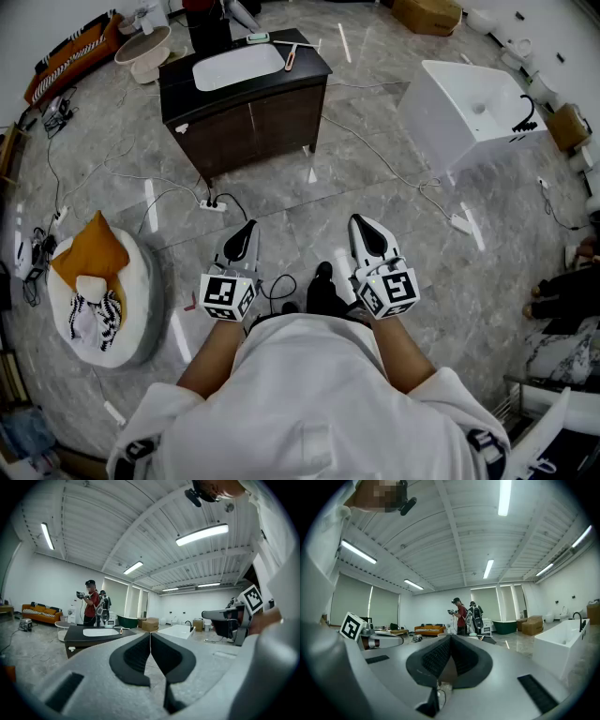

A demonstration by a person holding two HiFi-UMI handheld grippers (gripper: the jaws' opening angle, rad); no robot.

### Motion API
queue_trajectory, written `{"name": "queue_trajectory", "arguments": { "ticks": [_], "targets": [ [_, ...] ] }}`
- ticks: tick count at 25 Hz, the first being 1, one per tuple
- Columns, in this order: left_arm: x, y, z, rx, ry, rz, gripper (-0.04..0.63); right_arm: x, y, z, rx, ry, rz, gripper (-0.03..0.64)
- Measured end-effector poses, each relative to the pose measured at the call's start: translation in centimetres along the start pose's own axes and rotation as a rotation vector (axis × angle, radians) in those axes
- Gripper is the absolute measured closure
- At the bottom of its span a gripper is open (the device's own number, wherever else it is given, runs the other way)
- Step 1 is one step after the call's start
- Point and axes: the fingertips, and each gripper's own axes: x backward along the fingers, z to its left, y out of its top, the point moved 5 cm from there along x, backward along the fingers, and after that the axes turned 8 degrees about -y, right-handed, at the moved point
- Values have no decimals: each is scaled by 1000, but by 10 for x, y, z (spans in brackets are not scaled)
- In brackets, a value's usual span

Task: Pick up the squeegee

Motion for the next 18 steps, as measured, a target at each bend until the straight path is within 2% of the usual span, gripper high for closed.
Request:
{"name": "queue_trajectory", "arguments": {
  "ticks": [4, 11, 18],
  "targets": [
    [4, -1, 2, 35, 0, 8, 578, -6, 1, 4, -13, 22, 5, 602],
    [5, -1, 11, 40, 15, 1, 578, -23, -5, 6, -18, 44, 12, 601],
    [-17, -2, 23, 59, 8, 16, 578, -37, -7, -12, -54, 43, 5, 603]
  ]
}}
